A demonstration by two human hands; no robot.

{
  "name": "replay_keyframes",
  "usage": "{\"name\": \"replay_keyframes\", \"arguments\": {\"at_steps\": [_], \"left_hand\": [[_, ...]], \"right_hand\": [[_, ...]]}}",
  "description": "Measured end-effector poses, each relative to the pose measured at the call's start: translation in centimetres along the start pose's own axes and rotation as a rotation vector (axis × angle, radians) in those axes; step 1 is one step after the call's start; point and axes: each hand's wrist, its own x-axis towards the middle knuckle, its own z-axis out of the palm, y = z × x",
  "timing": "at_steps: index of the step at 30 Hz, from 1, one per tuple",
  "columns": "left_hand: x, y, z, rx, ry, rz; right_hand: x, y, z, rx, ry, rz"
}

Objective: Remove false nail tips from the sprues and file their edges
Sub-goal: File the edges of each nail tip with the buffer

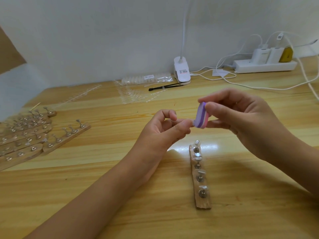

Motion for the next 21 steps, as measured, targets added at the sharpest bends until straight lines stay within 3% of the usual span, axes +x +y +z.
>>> {"name": "replay_keyframes", "arguments": {"at_steps": [3,6,9,18,21], "left_hand": [[-0.01,0.01,-0.08,-0.007,-0.014,0.003],[0.05,-0.1,-0.05,-0.004,-0.005,0.005],[0.04,-0.14,0.01,-0.014,-0.015,0.01],[-0.04,0.16,0.1,-0.058,0.007,0.017],[-0.08,0.24,0.15,-0.066,-0.01,0.023]], "right_hand": [[0.03,0.01,0.08,-0.018,-0.065,0.046],[0.08,-0.01,-0.08,-0.008,-0.006,0.03],[0.07,-0.13,0.02,-0.023,-0.09,0.083],[-0.12,-0.12,0.42,0.028,-0.006,0.035],[-0.17,-0.1,0.58,0.031,-0.054,0.069]]}}
